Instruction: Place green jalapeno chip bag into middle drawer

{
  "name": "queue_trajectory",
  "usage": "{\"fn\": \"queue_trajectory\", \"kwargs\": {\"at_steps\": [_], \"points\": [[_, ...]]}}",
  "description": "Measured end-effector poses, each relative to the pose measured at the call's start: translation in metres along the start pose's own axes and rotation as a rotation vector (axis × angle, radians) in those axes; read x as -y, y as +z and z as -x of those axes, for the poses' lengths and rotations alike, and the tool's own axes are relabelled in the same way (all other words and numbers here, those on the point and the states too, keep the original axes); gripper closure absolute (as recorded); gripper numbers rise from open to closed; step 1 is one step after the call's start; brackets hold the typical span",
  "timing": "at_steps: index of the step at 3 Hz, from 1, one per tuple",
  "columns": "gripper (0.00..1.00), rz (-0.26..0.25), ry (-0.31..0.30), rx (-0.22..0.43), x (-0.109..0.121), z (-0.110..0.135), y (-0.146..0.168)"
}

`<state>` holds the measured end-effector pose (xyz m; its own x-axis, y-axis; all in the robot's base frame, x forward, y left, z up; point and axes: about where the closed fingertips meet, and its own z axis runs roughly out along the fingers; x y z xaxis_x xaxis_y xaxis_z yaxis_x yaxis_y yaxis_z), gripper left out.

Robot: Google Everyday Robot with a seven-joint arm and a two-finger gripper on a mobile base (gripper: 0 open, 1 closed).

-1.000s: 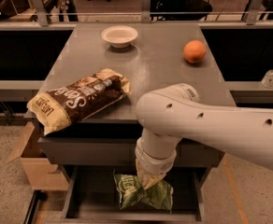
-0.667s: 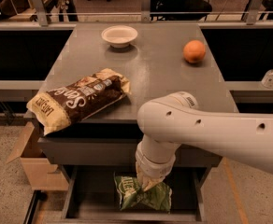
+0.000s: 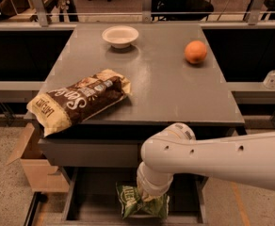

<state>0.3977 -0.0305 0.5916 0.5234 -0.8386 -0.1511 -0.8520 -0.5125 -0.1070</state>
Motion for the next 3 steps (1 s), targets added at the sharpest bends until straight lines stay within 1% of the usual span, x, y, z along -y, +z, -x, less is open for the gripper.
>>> {"fn": "queue_trajectory", "kwargs": {"at_steps": [1, 2, 3], "points": [[1.0, -0.048, 0.011, -0.011, 0.0126, -0.0097, 0.035], [0.77, -0.067, 0.011, -0.014, 0.0175, -0.0105, 0.037], [0.53, -0.07, 0.01, -0.015, 0.018, -0.0105, 0.0367]]}}
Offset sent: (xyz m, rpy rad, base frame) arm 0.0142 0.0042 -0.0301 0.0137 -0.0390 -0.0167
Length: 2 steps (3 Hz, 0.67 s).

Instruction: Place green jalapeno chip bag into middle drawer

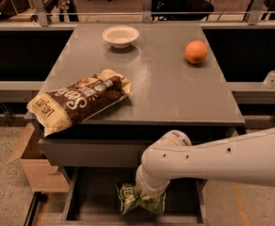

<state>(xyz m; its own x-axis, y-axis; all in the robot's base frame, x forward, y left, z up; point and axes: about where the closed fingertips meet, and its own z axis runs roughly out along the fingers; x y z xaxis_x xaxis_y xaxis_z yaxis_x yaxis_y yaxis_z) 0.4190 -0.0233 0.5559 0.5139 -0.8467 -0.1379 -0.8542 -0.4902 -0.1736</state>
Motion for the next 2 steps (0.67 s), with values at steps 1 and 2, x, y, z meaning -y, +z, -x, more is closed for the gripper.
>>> {"fn": "queue_trajectory", "kwargs": {"at_steps": [1, 2], "points": [[0.31, -0.001, -0.001, -0.001, 0.0, 0.0001, -0.0006], [0.08, -0.002, -0.002, -0.002, 0.0, 0.0002, -0.0013]]}}
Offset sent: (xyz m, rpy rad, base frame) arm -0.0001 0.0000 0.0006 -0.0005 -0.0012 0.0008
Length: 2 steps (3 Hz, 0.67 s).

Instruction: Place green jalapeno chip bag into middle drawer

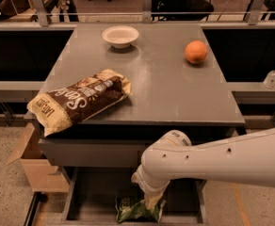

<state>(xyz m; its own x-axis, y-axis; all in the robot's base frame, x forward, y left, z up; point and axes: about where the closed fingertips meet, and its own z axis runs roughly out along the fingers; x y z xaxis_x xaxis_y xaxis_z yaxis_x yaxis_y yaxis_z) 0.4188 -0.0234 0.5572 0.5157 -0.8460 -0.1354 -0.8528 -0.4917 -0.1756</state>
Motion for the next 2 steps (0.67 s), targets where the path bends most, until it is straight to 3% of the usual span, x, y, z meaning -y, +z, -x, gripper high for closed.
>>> {"fn": "queue_trajectory", "kwargs": {"at_steps": [1, 2], "points": [[0.0, -0.001, -0.001, -0.001, 0.0, 0.0001, -0.0005], [0.0, -0.001, -0.001, -0.001, 0.0, 0.0001, -0.0005]]}}
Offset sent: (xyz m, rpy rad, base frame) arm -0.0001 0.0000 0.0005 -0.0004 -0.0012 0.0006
